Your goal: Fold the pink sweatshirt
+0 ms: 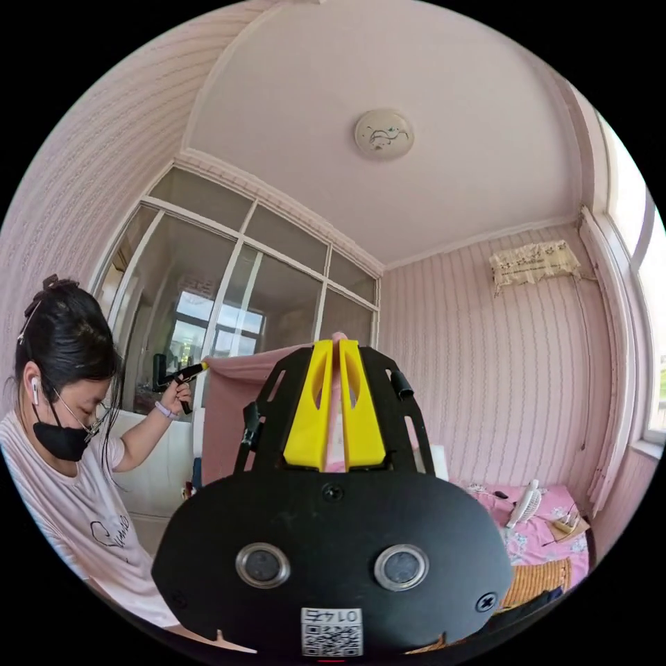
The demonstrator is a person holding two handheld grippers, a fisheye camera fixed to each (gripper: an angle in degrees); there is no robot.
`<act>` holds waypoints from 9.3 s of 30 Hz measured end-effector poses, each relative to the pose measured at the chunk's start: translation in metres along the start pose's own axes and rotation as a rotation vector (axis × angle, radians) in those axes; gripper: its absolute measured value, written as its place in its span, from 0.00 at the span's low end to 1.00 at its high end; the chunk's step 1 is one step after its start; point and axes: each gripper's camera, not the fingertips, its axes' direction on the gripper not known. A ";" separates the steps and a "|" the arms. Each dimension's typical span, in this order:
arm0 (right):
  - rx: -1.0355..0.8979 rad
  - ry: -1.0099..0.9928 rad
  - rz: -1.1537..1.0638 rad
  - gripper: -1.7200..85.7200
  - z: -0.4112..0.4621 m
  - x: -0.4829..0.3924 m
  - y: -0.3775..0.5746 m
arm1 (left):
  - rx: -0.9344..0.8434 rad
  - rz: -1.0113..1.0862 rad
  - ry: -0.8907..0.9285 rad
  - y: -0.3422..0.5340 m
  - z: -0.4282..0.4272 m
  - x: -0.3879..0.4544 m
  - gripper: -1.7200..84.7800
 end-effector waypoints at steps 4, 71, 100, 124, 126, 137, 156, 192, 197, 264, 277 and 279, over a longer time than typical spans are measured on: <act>0.111 -0.065 -0.086 0.03 -0.020 -0.028 -0.052 | 0.153 0.065 0.027 -0.049 -0.027 0.025 0.01; -1.515 0.215 1.023 0.02 -0.077 0.123 0.768 | -1.356 -0.794 -0.216 0.926 0.014 -0.087 0.01; -1.289 0.263 0.538 0.12 0.110 0.284 0.735 | -1.586 -0.381 0.123 1.169 0.308 0.032 0.10; -1.054 0.791 0.891 0.05 -0.137 0.366 0.737 | -1.722 -0.602 0.316 1.306 0.372 0.020 0.03; -1.183 0.835 0.977 0.06 -0.186 0.348 0.747 | -1.735 -0.645 0.297 1.307 0.378 0.022 0.06; -1.202 1.146 1.075 0.13 -0.284 0.408 0.809 | -1.492 -0.430 0.381 1.274 0.539 0.061 0.04; -1.480 1.028 0.685 0.04 -0.252 0.463 0.950 | -1.518 -0.229 0.254 1.361 0.725 0.120 0.01; -1.329 -0.295 0.314 0.16 0.491 0.062 1.234 | -1.440 -0.573 -0.240 1.163 0.224 -0.093 0.03; -1.654 -0.070 0.124 0.19 0.537 -0.010 1.350 | -1.401 -0.634 -0.242 1.141 0.202 -0.103 0.02; -1.461 -0.740 0.406 0.02 0.392 -0.092 1.568 | -0.320 -1.531 -0.763 0.850 -0.292 -0.256 0.02; -1.371 -0.991 0.399 0.02 0.318 -0.062 1.490 | -1.434 -0.434 -0.611 0.879 -0.035 -0.327 0.14; -1.389 -1.019 0.335 0.02 0.314 -0.066 1.485 | -1.433 -0.454 -0.615 0.894 -0.027 -0.320 0.07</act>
